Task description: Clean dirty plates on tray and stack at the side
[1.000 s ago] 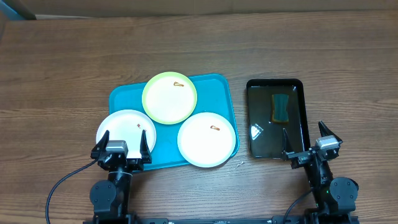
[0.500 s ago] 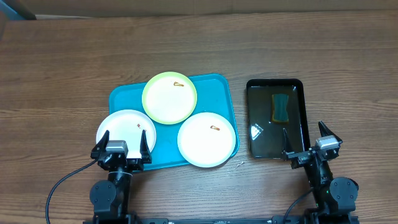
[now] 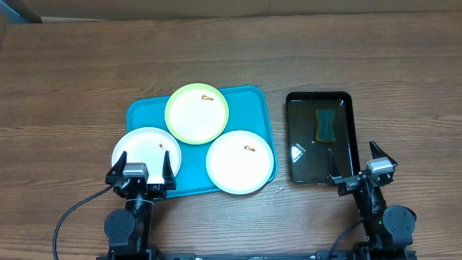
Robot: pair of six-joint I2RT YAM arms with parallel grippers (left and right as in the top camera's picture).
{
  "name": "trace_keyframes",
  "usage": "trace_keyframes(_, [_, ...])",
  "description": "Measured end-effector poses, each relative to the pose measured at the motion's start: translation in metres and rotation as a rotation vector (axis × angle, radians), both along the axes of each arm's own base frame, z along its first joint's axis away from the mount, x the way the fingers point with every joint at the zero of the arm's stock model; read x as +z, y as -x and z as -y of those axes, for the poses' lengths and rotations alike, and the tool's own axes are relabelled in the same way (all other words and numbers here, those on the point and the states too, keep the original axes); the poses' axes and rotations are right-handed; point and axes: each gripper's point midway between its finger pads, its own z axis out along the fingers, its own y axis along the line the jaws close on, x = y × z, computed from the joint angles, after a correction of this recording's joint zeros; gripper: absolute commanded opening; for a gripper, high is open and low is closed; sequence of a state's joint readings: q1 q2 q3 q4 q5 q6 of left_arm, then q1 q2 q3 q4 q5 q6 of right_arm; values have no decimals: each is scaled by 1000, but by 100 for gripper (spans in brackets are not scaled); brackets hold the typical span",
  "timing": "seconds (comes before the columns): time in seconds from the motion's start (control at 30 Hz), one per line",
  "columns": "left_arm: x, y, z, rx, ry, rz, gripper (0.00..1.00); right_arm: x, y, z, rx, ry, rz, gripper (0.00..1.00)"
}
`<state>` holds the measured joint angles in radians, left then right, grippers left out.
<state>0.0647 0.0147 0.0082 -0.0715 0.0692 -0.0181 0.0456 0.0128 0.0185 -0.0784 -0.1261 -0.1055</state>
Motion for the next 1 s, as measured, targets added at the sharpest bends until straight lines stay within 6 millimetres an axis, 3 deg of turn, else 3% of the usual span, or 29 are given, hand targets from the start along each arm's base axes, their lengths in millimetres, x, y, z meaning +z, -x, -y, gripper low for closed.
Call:
trace_keyframes(0.8, [0,0,0,-1,2,0,100,0,0,0,0,0,0,100])
trace_keyframes(1.0, [10,0,7,-33,122,38,100,0,0,0,0,0,0,100])
